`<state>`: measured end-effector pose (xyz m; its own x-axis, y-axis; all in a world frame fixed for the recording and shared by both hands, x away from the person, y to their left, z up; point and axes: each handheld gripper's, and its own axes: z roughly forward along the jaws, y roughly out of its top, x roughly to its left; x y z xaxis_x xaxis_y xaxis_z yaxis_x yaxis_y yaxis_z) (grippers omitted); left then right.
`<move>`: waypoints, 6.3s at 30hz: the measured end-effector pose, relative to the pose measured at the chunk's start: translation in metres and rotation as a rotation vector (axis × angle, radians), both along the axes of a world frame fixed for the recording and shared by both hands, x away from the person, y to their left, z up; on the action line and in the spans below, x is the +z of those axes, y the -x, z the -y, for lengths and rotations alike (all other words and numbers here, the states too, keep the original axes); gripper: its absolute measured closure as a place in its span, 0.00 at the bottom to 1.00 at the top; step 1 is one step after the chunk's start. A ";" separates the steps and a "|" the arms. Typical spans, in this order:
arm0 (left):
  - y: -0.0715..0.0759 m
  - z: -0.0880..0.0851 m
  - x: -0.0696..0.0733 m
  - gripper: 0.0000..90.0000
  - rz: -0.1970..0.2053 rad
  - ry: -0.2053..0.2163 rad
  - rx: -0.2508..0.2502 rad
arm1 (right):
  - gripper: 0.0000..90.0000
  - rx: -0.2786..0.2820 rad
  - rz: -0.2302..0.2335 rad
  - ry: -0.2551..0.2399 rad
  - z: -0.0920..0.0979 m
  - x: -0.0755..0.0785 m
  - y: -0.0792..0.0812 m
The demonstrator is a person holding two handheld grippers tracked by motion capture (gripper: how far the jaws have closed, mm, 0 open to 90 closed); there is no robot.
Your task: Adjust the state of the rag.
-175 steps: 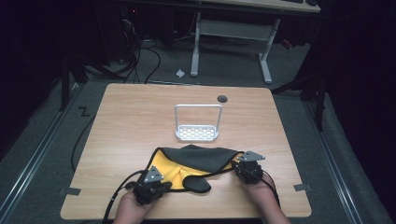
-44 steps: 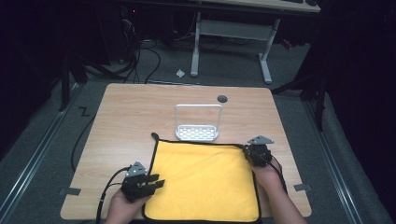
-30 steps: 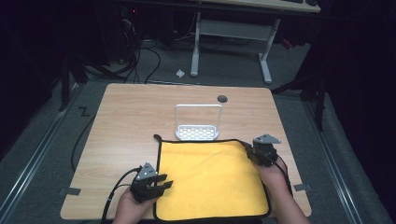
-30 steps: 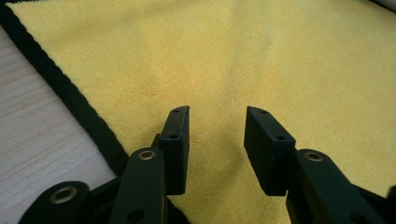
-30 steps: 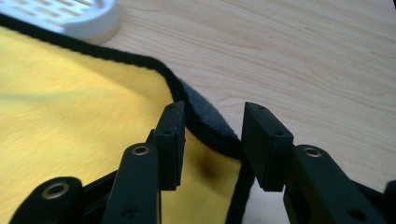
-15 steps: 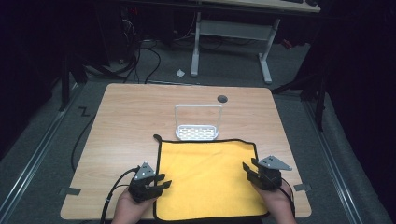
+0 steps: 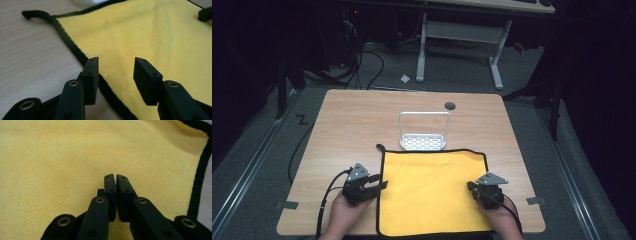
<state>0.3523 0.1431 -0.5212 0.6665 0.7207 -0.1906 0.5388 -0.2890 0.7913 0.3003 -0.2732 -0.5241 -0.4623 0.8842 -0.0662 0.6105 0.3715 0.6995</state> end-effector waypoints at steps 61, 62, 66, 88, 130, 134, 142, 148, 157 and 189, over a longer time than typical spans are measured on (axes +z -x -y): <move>-0.079 0.026 -0.016 0.92 -0.083 0.021 0.082 | 0.75 0.546 -0.034 -0.062 -0.243 -0.005 0.021; -0.079 0.026 -0.016 0.92 -0.084 0.020 0.082 | 0.78 0.547 -0.033 -0.062 -0.243 -0.005 0.021; -0.079 0.026 -0.016 0.92 -0.083 0.020 0.081 | 0.88 0.543 -0.030 -0.058 -0.242 -0.005 0.019; -0.075 0.020 -0.015 0.92 -0.056 0.083 0.098 | 0.95 0.554 0.101 -0.083 -0.224 0.027 0.024; -0.043 -0.093 0.031 0.93 -0.048 0.232 0.325 | 0.95 0.700 0.205 -0.147 -0.320 0.057 0.027; -0.047 -0.069 0.030 0.93 -0.050 0.235 0.317 | 0.95 0.656 0.216 -0.151 -0.296 0.060 0.027; -0.050 -0.023 0.030 0.93 -0.033 0.231 0.301 | 0.95 0.557 0.229 -0.158 -0.242 0.061 0.026; -0.053 0.009 0.034 0.93 -0.025 0.237 0.274 | 0.95 0.488 0.226 -0.152 -0.204 0.055 0.028; -0.060 0.062 0.036 0.93 -0.021 0.207 0.210 | 0.95 0.397 0.214 -0.160 -0.150 0.048 0.032; -0.063 0.160 0.019 0.71 -0.039 0.179 0.066 | 0.85 0.214 0.159 -0.142 -0.054 0.035 0.045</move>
<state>0.4154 -0.0167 -0.5021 0.6090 0.7146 -0.3442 0.5827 -0.1088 0.8053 0.2556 -0.2189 -0.4894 -0.6328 0.7735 -0.0354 0.4078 0.3717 0.8340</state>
